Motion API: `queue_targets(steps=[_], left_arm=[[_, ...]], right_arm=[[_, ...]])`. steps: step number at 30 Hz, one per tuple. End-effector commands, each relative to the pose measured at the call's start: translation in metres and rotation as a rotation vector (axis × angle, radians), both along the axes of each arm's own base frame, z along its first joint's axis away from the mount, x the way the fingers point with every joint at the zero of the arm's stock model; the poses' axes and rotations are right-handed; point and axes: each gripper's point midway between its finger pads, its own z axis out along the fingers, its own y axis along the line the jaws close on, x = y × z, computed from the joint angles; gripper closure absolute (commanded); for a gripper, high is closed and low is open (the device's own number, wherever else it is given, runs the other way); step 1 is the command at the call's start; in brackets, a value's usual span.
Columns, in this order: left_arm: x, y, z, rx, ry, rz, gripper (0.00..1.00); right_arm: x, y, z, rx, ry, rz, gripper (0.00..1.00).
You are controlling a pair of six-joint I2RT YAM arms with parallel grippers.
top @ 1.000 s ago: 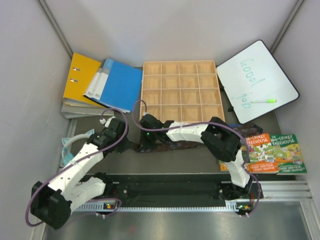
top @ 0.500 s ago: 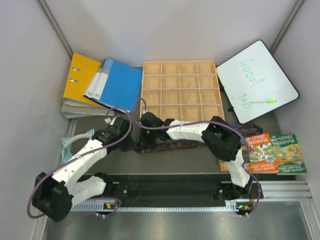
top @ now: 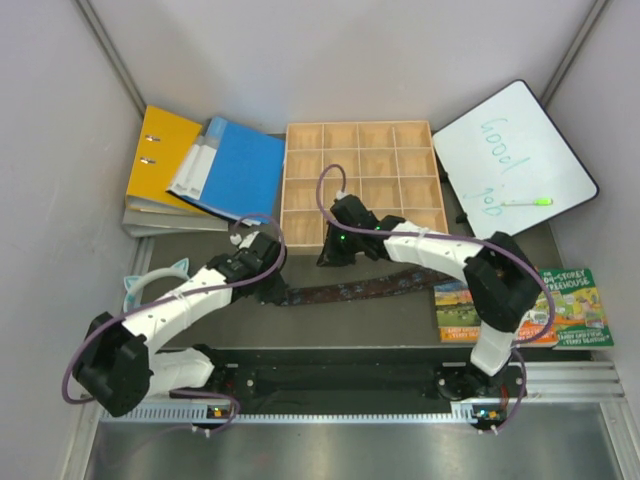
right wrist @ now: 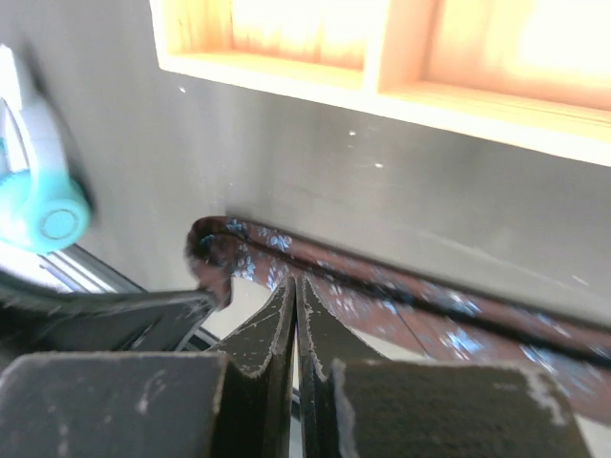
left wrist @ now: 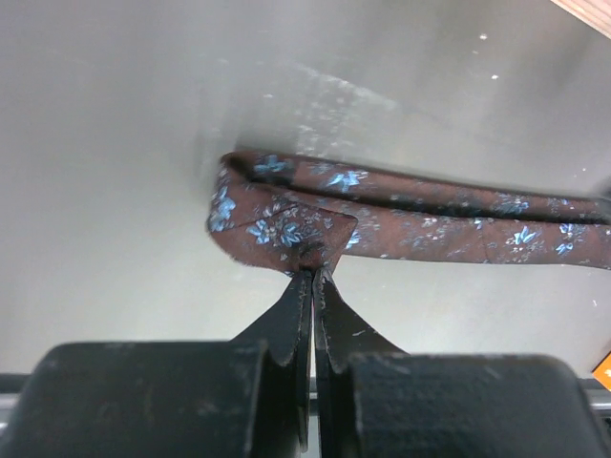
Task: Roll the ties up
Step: Roll the tie at the center of the board.
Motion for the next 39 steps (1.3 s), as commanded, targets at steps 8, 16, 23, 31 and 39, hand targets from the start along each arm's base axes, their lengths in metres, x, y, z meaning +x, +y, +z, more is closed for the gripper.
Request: queue_targets(steps=[8, 16, 23, 31, 39], left_arm=[[0.024, -0.039, 0.004, -0.035, -0.057, -0.016, 0.98], [0.025, -0.055, -0.006, -0.039, -0.035, -0.041, 0.94], [0.03, -0.074, -0.003, -0.063, -0.044, -0.069, 0.9], [0.025, -0.081, -0.014, -0.061, -0.023, -0.089, 0.84], [0.014, -0.072, -0.012, -0.046, -0.022, -0.114, 0.58]], right_arm=[[-0.016, -0.053, 0.033, -0.009, -0.081, -0.051, 0.99], [-0.024, -0.066, 0.033, -0.01, -0.084, -0.071, 0.99], [-0.029, -0.069, 0.04, 0.007, -0.09, -0.08, 0.99], [-0.029, -0.073, 0.041, -0.001, -0.095, -0.088, 0.99], [-0.03, -0.074, 0.035, -0.008, -0.086, -0.09, 0.99]])
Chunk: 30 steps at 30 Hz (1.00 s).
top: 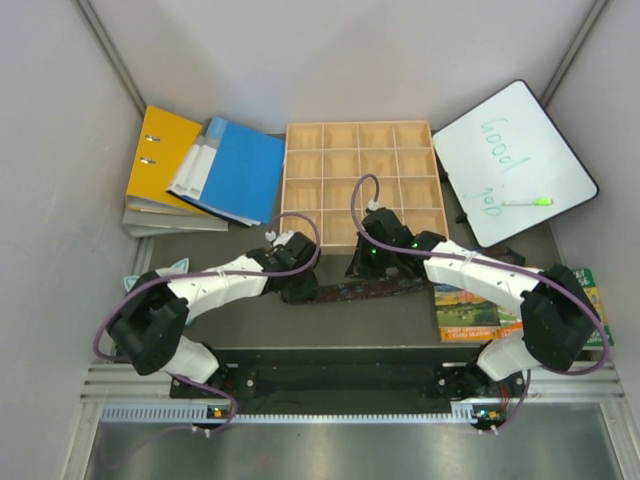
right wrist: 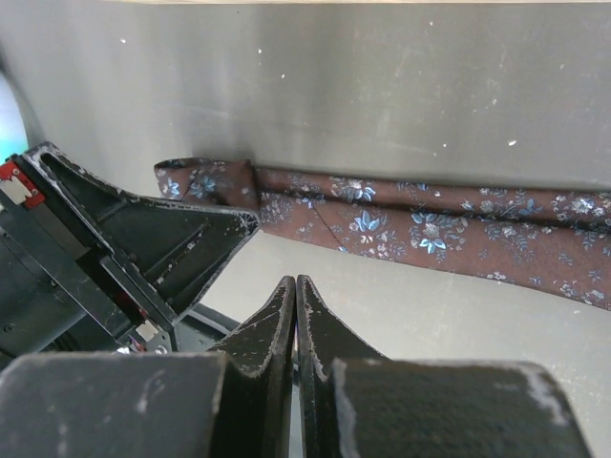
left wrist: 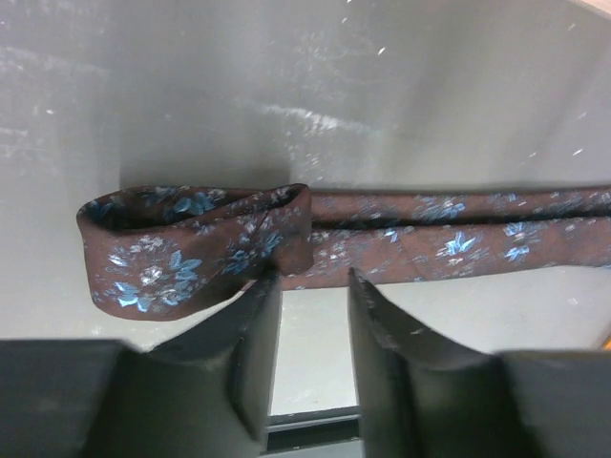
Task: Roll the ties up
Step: Roll the tie at the center of the board.
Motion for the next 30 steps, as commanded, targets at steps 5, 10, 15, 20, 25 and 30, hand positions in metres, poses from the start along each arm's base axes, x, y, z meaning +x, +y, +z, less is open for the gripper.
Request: queue_targets(steps=[5, 10, 15, 20, 25, 30], left_arm=[[0.0, 0.005, 0.04, -0.007, -0.066, -0.038, 0.4], [0.002, 0.011, 0.064, 0.009, -0.106, -0.051, 0.35], [-0.005, 0.033, 0.08, 0.063, -0.138, -0.04, 0.41], [-0.017, 0.046, 0.082, 0.055, -0.151, -0.028, 0.62], [-0.038, 0.048, 0.057, 0.001, -0.104, -0.048, 0.85], [-0.048, 0.048, 0.034, 0.0, -0.051, -0.055, 0.99]], right_arm=[[0.009, 0.007, 0.018, 0.037, -0.039, -0.007, 0.99], [0.016, 0.02, 0.031, 0.065, -0.042, 0.012, 0.99], [0.015, 0.041, 0.045, 0.099, -0.049, 0.049, 0.98], [0.025, 0.068, 0.045, 0.1, -0.04, 0.096, 0.97], [0.04, 0.087, 0.029, 0.0, -0.045, 0.188, 0.93], [0.048, 0.112, 0.003, -0.075, 0.007, 0.299, 0.83]])
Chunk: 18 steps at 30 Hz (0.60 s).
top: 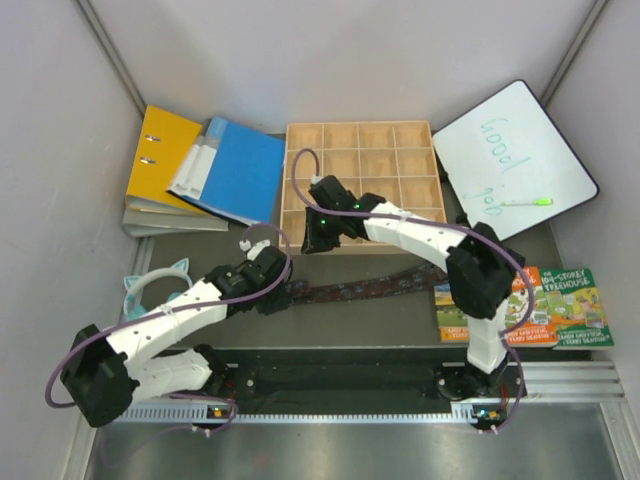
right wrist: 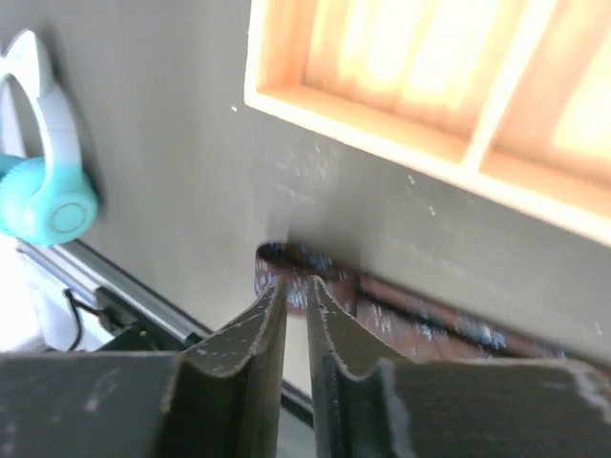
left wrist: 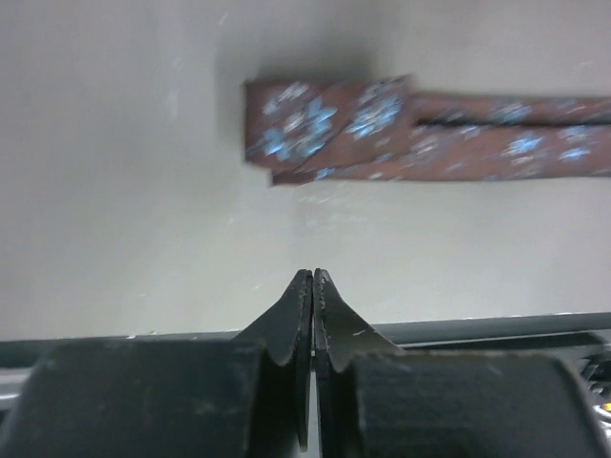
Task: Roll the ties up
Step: Roll the tie at the center of the board.
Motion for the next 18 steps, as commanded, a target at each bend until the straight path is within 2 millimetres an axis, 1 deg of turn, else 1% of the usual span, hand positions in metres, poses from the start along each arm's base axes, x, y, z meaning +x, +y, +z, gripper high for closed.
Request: queue_targets(steps=[1, 2, 3, 4, 5, 6, 7, 8, 9, 10, 11, 13, 18], left_arm=[[-0.002, -0.008, -0.008, -0.038, 0.015, -0.007, 1.0], [-0.004, -0.008, -0.011, -0.04, 0.021, -0.008, 1.0], [-0.002, -0.01, -0.012, -0.048, 0.014, -0.007, 1.0], [-0.001, -0.012, -0.012, -0.053, 0.012, -0.007, 1.0], [-0.001, -0.013, -0.014, -0.059, 0.016, -0.01, 1.0], [0.001, -0.015, -0.016, -0.063, 0.015, -0.01, 1.0], [0.001, -0.016, -0.017, -0.064, 0.018, -0.01, 1.0], [0.001, -0.018, -0.019, -0.065, 0.021, -0.015, 1.0], [0.001, -0.018, -0.024, -0.053, 0.035, -0.015, 1.0], [0.003, -0.019, -0.025, -0.052, 0.035, -0.015, 1.0], [0.003, -0.019, -0.027, -0.05, 0.037, -0.016, 1.0], [0.004, -0.02, -0.033, -0.04, 0.045, -0.013, 1.0], [0.005, -0.015, -0.044, -0.003, 0.056, 0.003, 1.0]], right_arm=[[-0.007, 0.018, -0.012, -0.069, 0.017, 0.139, 0.8], [-0.004, 0.025, -0.009, -0.06, 0.006, 0.152, 0.79], [-0.007, 0.027, -0.02, -0.087, 0.023, 0.17, 0.77], [-0.008, 0.03, -0.024, -0.095, 0.028, 0.182, 0.75], [-0.005, 0.036, -0.02, -0.086, 0.02, 0.19, 0.73], [-0.007, 0.038, -0.032, -0.106, 0.037, 0.204, 0.71], [-0.009, 0.04, -0.036, -0.112, 0.045, 0.214, 0.7], [-0.008, 0.044, -0.035, -0.107, 0.043, 0.221, 0.7], [-0.01, 0.047, -0.04, -0.115, 0.047, 0.236, 0.69], [-0.013, 0.046, -0.05, -0.136, 0.069, 0.244, 0.69], [-0.011, 0.049, -0.051, -0.138, 0.064, 0.251, 0.69], [-0.014, 0.051, -0.061, -0.153, 0.076, 0.266, 0.69], [-0.017, 0.049, -0.067, -0.167, 0.088, 0.278, 0.69]])
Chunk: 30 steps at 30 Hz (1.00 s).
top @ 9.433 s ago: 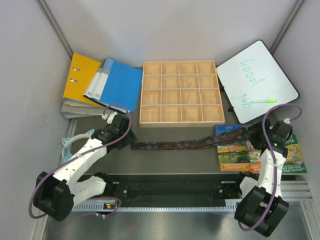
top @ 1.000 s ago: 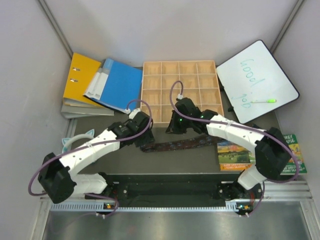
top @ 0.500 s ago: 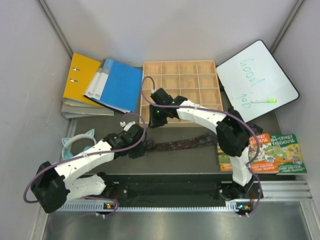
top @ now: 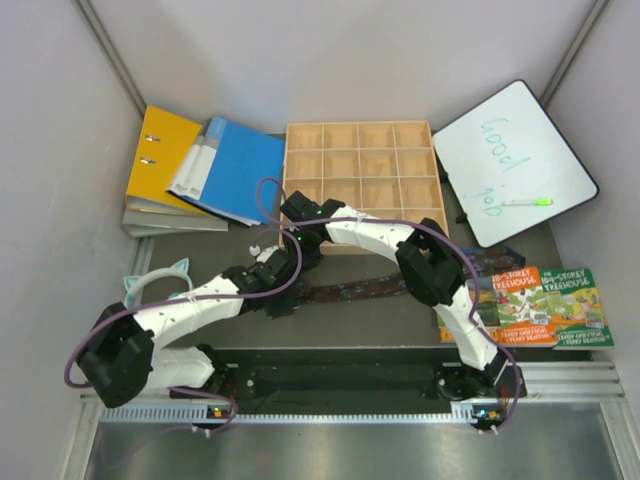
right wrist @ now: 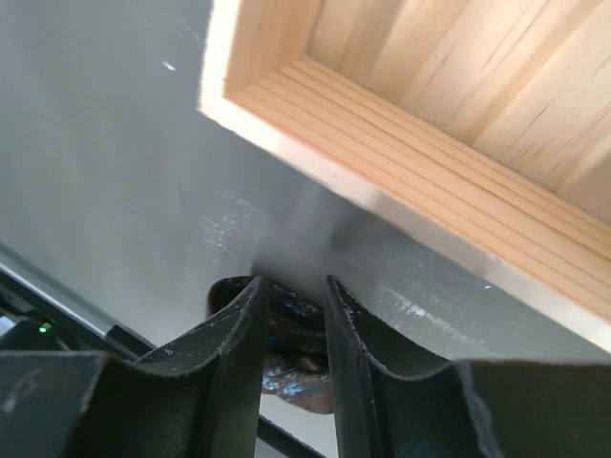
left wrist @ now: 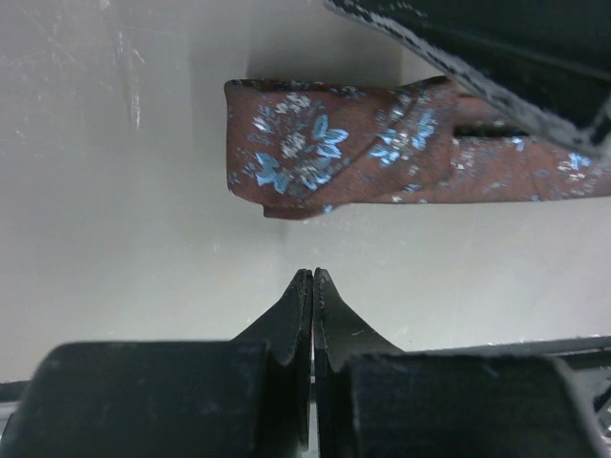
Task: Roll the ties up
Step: Roll the tie at the center of the board.
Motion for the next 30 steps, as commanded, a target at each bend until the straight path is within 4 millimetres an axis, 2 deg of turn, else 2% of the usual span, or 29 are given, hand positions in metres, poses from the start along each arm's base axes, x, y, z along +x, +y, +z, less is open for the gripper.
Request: queue_targets(steps=[1, 12, 22, 30], left_arm=[[0.008, -0.004, -0.005, -0.001, -0.023, 0.011, 1.0], [0.006, 0.001, -0.002, -0.004, -0.042, 0.008, 1.0], [0.0, 0.006, -0.002, -0.017, -0.052, 0.014, 1.0], [0.004, 0.004, -0.007, -0.025, -0.071, 0.015, 1.0]], right_arm=[[-0.001, 0.007, 0.01, 0.017, -0.013, 0.038, 0.69], [0.003, 0.007, 0.03, 0.037, -0.04, 0.009, 0.69], [0.002, 0.012, 0.027, 0.057, -0.022, -0.006, 0.69], [0.0, 0.013, 0.015, 0.044, -0.013, 0.001, 0.69]])
